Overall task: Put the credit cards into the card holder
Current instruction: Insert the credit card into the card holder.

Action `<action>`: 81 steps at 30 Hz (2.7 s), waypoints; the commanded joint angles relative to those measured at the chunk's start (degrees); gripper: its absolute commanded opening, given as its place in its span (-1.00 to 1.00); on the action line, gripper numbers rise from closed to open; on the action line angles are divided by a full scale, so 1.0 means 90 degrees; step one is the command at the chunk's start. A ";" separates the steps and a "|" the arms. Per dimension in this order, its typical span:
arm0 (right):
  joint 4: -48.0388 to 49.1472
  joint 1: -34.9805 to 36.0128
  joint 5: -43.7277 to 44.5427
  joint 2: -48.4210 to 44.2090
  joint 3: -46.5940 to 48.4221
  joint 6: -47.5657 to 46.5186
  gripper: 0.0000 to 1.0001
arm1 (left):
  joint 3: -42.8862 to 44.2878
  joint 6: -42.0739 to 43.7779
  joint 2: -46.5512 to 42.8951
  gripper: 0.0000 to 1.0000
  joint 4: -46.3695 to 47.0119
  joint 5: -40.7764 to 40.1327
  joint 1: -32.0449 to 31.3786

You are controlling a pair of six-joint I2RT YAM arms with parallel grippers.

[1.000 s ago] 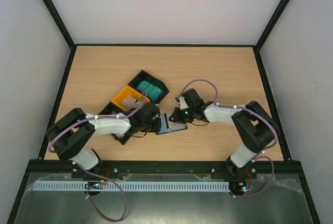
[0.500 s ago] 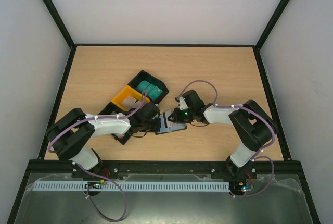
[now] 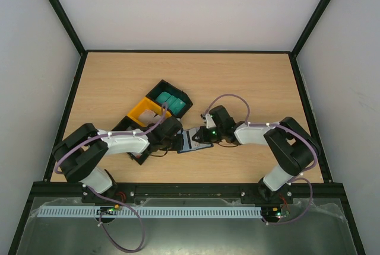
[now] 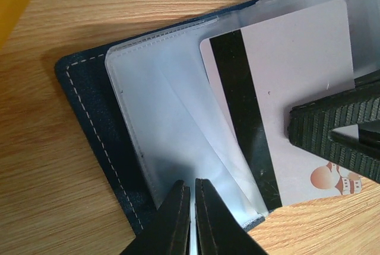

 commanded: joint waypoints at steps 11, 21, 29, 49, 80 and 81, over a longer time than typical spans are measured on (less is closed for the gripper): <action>-0.0314 0.0208 0.0213 0.0510 -0.0097 0.0310 -0.96 | -0.0110 -0.0060 -0.0017 -0.84 -0.0393 -0.0182 -0.0087; -0.0327 0.0404 0.0255 0.0625 0.0017 0.0310 -0.91 | -0.0123 -0.0089 -0.0017 -0.82 -0.0341 -0.0185 -0.0149; -0.0853 0.0483 0.0741 0.0333 0.0184 0.0155 -0.75 | -0.0027 -0.0043 -0.0212 -0.72 -0.0422 -0.0175 -0.0164; -0.1925 0.0990 0.2200 0.0232 0.0779 -0.0123 -0.18 | 0.0107 -0.0401 -0.0033 -0.40 -0.0416 -0.0548 -0.0148; -0.2264 0.0977 0.2979 -0.0825 0.1118 0.1042 0.60 | -0.0186 -0.0451 0.0150 -0.49 0.0133 -0.0064 0.0122; -0.2322 0.0981 0.3105 -0.0874 0.1115 0.1063 0.60 | -0.0190 -0.0451 0.0142 -0.48 0.0146 -0.0051 0.0128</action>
